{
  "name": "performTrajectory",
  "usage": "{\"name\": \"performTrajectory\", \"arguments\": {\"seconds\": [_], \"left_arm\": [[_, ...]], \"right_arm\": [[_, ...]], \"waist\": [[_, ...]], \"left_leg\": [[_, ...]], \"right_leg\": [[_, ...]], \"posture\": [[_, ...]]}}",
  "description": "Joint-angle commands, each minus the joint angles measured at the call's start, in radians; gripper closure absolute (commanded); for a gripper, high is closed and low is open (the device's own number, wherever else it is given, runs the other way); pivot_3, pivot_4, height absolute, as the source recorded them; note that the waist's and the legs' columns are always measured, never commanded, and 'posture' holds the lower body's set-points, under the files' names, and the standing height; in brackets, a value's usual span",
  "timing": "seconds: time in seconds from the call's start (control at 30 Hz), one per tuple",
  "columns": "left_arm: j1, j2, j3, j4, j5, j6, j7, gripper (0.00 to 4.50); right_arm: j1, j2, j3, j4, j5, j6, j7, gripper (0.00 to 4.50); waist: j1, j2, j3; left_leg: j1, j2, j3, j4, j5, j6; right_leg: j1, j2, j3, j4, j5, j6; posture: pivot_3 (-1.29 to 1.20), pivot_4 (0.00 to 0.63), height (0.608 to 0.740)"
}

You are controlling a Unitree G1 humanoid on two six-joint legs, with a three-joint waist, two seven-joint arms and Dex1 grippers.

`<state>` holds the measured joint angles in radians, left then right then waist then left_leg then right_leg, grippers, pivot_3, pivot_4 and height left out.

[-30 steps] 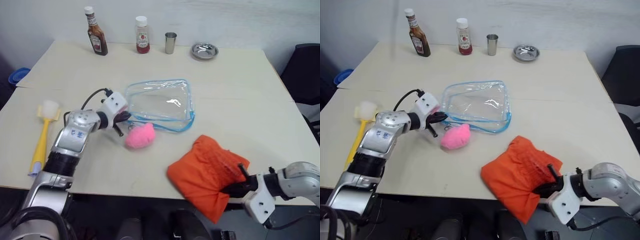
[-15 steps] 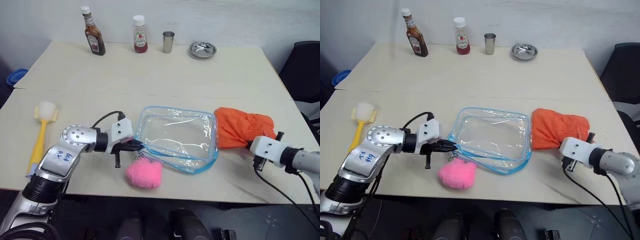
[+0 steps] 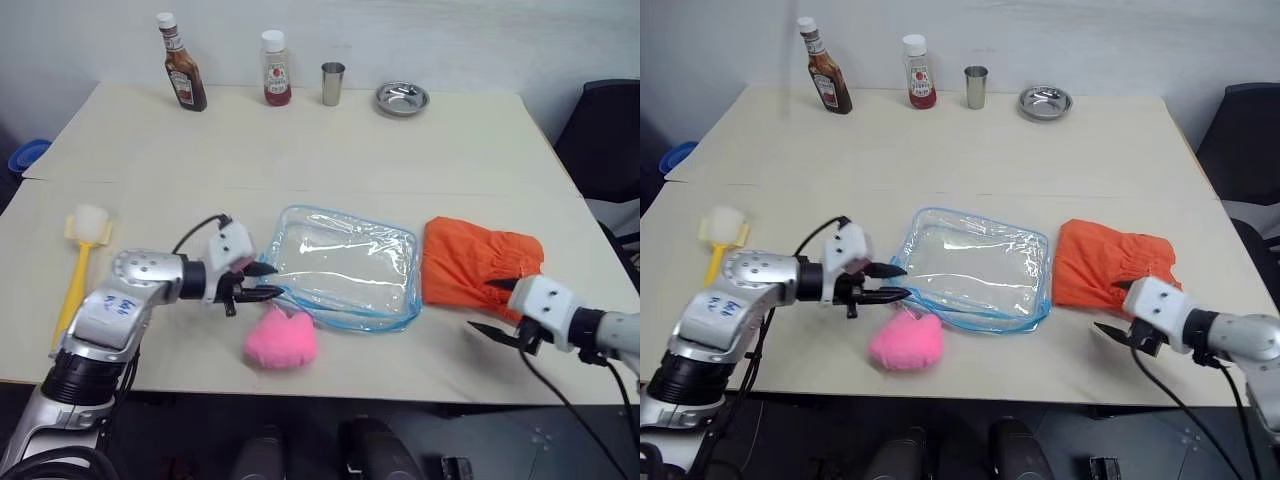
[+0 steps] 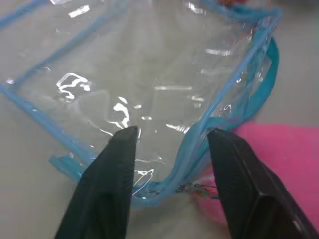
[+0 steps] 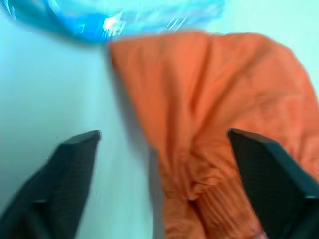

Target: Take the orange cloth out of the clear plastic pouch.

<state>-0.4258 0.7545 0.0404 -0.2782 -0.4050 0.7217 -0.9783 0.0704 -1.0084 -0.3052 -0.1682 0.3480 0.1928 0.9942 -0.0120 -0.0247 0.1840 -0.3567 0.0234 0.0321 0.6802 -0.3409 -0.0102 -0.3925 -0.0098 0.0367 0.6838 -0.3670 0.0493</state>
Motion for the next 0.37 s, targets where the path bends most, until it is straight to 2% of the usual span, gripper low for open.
{"name": "performTrajectory", "arguments": {"seconds": [0.03, 0.17, 0.23, 0.37], "left_arm": [[0.051, 0.074, 0.202, -0.077, -0.144, 0.063, -0.050, 1.44], [0.170, 0.208, 0.349, -0.050, -0.165, 0.039, -0.134, 1.44], [0.263, 0.286, 0.422, 0.038, -0.111, -0.048, -0.206, 1.44], [0.333, 0.357, 0.456, 0.212, -0.029, -0.225, -0.258, 1.44]], "right_arm": [[0.030, -0.063, -0.175, -0.003, 0.143, 0.157, 0.100, 0.00], [0.084, -0.117, -0.299, 0.084, 0.165, 0.232, 0.195, 0.00], [0.115, -0.145, -0.361, 0.159, 0.168, 0.259, 0.257, 0.00], [0.131, -0.159, -0.392, 0.245, 0.145, 0.260, 0.300, 0.00]], "waist": [[-0.001, 0.000, 0.000], [-0.005, 0.000, 0.000], [-0.011, 0.000, 0.000], [-0.015, 0.000, 0.000]], "left_leg": [[0.000, 0.000, -0.001, 0.000, 0.000, 0.000], [0.001, 0.000, -0.001, -0.002, -0.001, 0.001], [0.002, 0.000, -0.001, -0.004, -0.002, 0.003], [0.004, -0.002, -0.001, -0.012, -0.001, 0.004]], "right_leg": [[0.000, 0.000, -0.001, -0.001, 0.000, 0.000], [0.001, 0.000, -0.001, -0.003, 0.000, 0.000], [0.002, -0.001, -0.001, -0.005, 0.000, 0.000], [0.003, -0.003, -0.001, -0.009, 0.000, 0.000]], "posture": [[0.00, 0.150, 0.740], [0.00, 0.150, 0.740], [0.00, 0.150, 0.740], [0.00, 0.150, 0.740]]}}
